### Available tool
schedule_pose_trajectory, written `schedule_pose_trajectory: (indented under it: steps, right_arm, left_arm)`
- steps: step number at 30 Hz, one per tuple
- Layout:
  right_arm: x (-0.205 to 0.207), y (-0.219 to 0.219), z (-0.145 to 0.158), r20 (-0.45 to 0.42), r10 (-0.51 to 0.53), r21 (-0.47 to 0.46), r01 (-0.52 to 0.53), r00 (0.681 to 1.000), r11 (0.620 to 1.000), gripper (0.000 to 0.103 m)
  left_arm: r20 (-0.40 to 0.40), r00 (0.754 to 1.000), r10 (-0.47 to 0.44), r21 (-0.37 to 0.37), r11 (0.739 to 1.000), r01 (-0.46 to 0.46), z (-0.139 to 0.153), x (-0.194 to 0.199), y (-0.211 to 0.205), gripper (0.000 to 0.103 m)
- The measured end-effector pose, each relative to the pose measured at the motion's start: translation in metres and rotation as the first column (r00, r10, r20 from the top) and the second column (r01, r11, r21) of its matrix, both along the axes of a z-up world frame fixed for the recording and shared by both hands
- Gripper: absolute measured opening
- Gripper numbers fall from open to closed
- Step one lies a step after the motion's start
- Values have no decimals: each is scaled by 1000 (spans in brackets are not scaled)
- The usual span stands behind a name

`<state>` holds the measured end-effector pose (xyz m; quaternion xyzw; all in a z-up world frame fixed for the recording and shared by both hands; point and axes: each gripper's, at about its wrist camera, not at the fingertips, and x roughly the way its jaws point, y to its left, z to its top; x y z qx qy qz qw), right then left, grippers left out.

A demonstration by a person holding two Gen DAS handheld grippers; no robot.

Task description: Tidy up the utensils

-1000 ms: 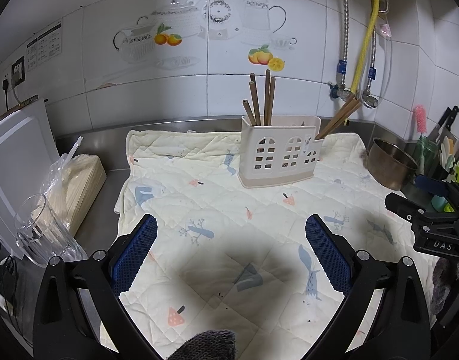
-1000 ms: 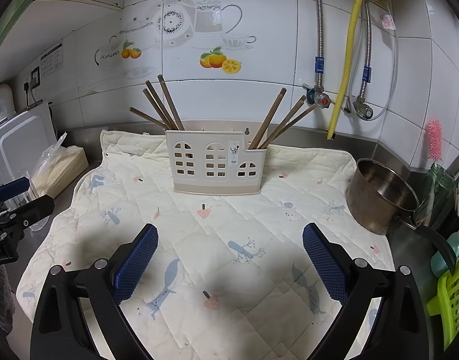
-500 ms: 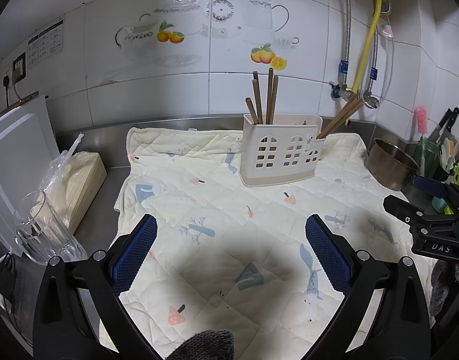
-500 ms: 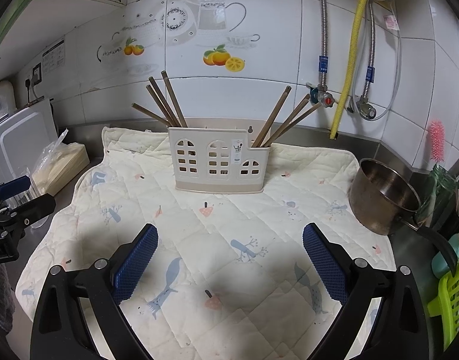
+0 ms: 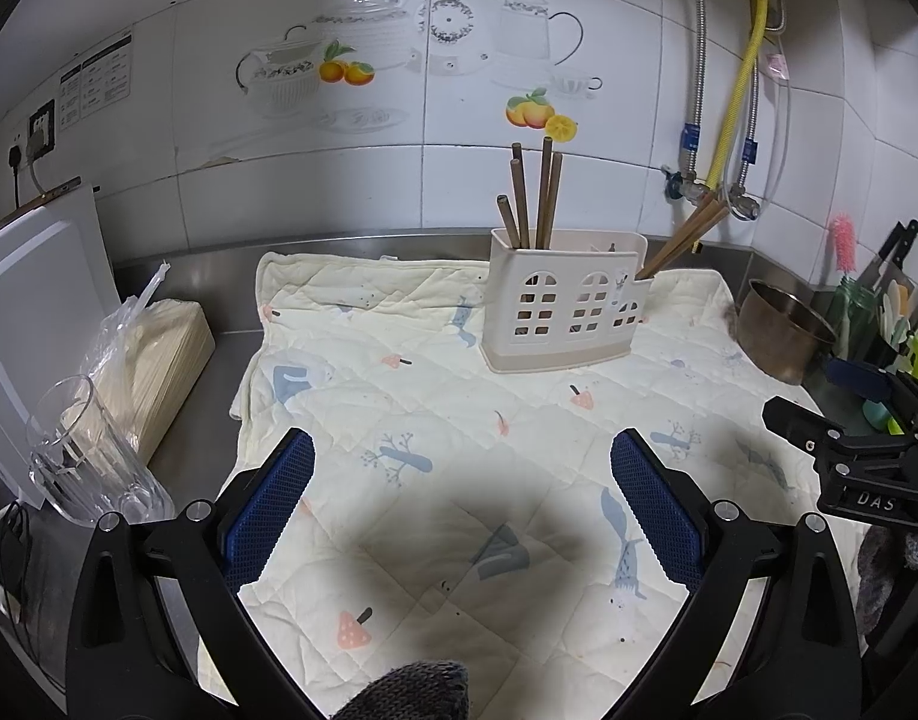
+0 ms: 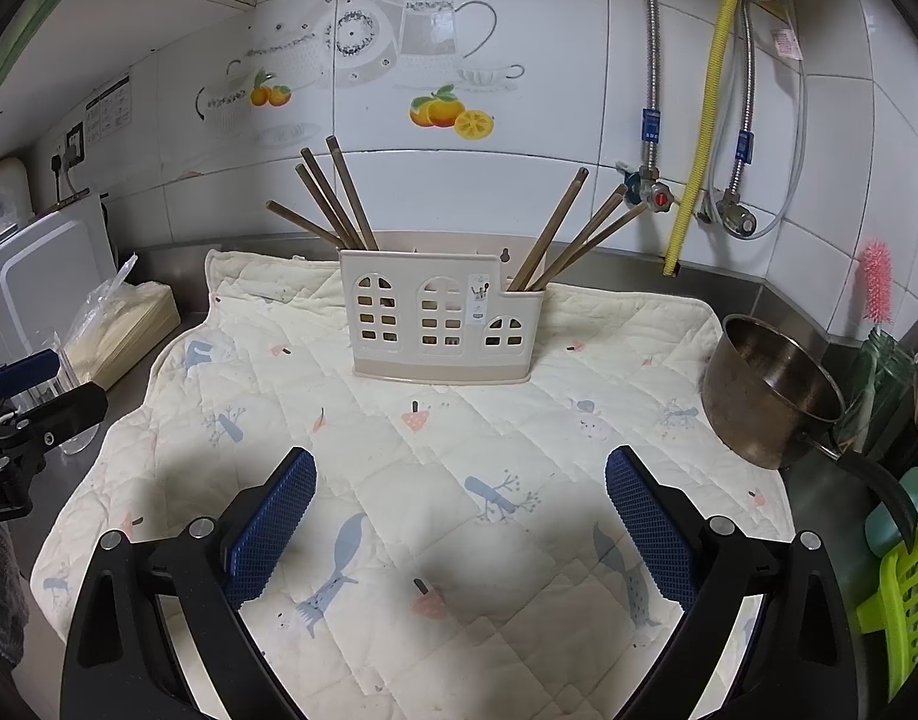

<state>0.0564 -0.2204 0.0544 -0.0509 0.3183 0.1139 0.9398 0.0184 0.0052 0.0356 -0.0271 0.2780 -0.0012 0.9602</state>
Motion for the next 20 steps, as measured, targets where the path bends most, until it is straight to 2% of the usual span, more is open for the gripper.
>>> schedule_pose_trajectory:
  steps: [20]
  right_arm:
    - [0,-5,-3,-8,-9,13,9,1000,1000,94]
  left_arm:
    - [0,1000,0,-20,1000,0,-1,-2,-2,98]
